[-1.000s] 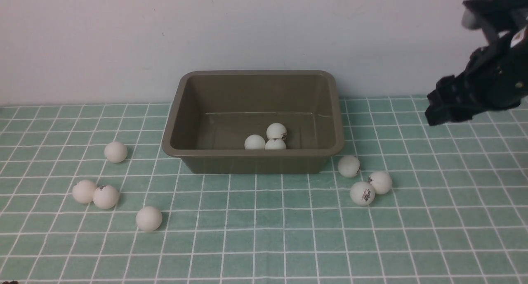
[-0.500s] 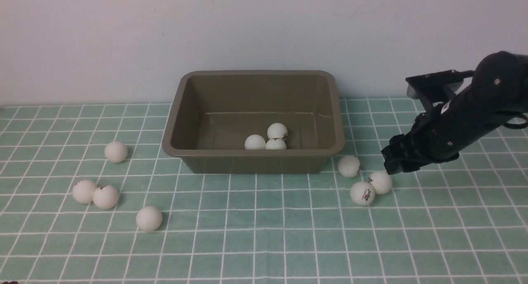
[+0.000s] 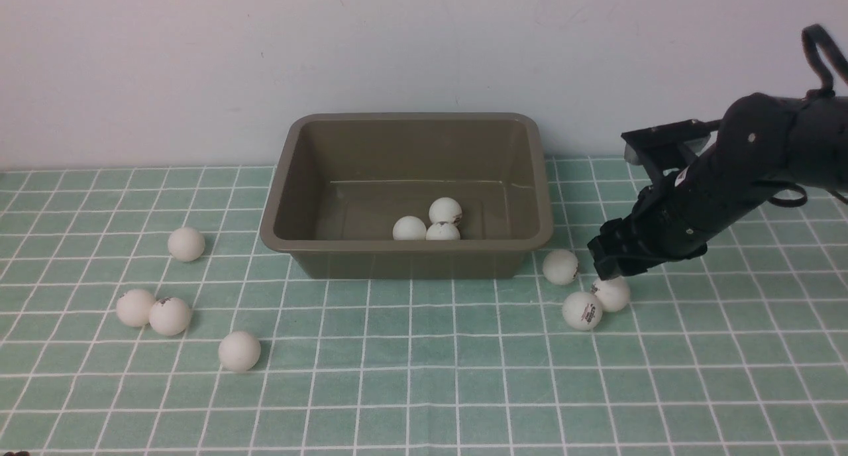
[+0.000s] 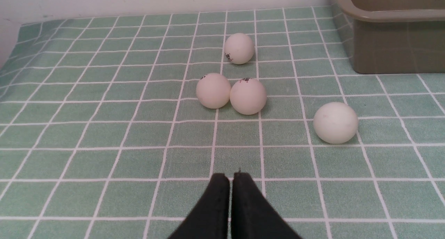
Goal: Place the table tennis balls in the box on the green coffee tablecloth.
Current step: 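Reach for and grasp a ping pong ball on the table, then release the ping pong ball into the bin and lift the gripper away, then reach for and grasp a ping pong ball on the table, then release the ping pong ball into the bin and lift the gripper away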
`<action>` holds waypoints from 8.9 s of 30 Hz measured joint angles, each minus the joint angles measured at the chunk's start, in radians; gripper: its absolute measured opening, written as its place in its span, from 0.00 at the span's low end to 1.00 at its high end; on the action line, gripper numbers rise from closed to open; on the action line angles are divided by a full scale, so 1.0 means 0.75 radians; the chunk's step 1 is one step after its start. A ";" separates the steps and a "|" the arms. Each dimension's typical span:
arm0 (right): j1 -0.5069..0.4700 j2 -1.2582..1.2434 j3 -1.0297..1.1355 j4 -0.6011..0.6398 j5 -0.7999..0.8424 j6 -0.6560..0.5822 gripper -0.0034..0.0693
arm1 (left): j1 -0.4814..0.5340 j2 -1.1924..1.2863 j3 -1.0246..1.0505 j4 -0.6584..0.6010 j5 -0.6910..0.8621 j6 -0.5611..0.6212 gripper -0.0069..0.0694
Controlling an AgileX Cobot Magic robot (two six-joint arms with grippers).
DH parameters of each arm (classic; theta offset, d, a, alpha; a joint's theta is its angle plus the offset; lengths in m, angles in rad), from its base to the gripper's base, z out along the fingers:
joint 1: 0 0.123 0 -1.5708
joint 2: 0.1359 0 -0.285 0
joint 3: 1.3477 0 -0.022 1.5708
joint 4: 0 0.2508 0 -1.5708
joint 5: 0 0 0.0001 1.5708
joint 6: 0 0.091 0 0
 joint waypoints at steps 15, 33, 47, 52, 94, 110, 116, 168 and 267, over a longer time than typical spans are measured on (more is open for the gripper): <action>0.000 0.119 -0.048 0.000 0.051 0.000 0.61 | 0.000 0.000 0.000 0.000 0.000 0.000 0.09; 0.000 0.132 -0.183 -0.186 0.269 0.089 0.54 | 0.000 0.000 0.000 0.000 0.000 0.000 0.09; 0.244 0.153 -0.894 -0.092 0.433 0.090 0.54 | 0.000 0.000 0.000 0.000 0.000 0.000 0.09; 0.320 0.280 -0.936 -0.133 0.417 0.100 0.54 | 0.000 0.000 0.000 0.000 0.000 0.000 0.09; 0.320 0.501 -1.094 -0.111 0.413 0.105 0.55 | 0.000 0.000 0.000 0.000 0.000 0.000 0.09; 0.320 0.512 -1.153 -0.142 0.539 0.105 0.60 | 0.000 0.000 0.000 0.000 0.000 0.000 0.09; 0.292 0.442 -1.331 -0.252 0.676 0.104 0.60 | 0.000 0.000 0.000 0.000 0.000 0.000 0.09; 0.201 -0.234 0.135 -0.067 0.048 0.042 0.60 | 0.000 0.000 0.000 0.000 0.000 0.000 0.09; 0.212 0.506 -0.950 0.374 0.305 -0.268 0.58 | 0.000 0.000 0.000 0.000 0.000 0.000 0.09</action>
